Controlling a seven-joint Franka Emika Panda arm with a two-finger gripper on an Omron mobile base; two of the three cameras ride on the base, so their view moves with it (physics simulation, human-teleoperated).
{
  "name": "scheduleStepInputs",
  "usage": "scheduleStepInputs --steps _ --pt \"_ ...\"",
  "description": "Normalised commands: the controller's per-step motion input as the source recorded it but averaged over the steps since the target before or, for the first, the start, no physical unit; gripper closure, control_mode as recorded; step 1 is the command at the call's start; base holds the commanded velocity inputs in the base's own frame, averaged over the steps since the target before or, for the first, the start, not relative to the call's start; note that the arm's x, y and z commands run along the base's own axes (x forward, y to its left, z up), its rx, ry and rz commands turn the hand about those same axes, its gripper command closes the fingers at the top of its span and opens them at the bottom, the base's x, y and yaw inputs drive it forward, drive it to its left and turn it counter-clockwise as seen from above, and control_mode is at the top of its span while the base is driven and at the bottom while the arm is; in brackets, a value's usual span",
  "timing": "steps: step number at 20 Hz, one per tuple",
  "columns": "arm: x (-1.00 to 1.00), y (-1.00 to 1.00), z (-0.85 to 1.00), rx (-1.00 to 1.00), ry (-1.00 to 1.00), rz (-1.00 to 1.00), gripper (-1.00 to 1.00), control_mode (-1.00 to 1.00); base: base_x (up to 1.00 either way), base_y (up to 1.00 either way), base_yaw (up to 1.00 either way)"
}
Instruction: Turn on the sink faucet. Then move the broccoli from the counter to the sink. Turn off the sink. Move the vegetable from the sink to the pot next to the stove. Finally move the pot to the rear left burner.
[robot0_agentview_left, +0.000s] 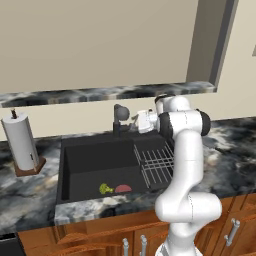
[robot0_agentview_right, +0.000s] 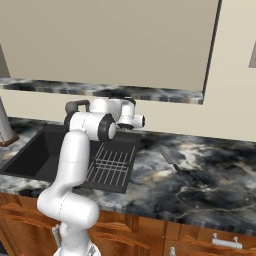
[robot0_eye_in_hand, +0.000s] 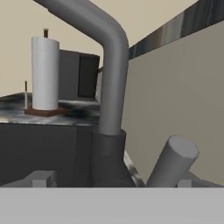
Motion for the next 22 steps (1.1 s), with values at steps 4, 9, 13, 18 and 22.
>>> scheduleStepInputs --steps 4,9,13,18,22 --pt "-0.07 0.5 0.07 0.0 0.01 0.0 -1.0 -1.0 0.0 0.0 0.0" --pt "0.0 0.19 0.0 0.0 0.0 0.0 -1.0 -1.0 0.0 0.0 0.0" --pt "0.0 -0.06 -0.01 0.0 0.0 0.0 -1.0 -1.0 0.0 0.0 0.0" --pt "0.0 -0.27 0.0 0.01 0.0 0.0 -1.0 -1.0 0.0 0.0 0.0" --pt "0.0 -0.39 0.0 0.02 0.0 0.0 -1.0 -1.0 0.0 0.0 0.0"
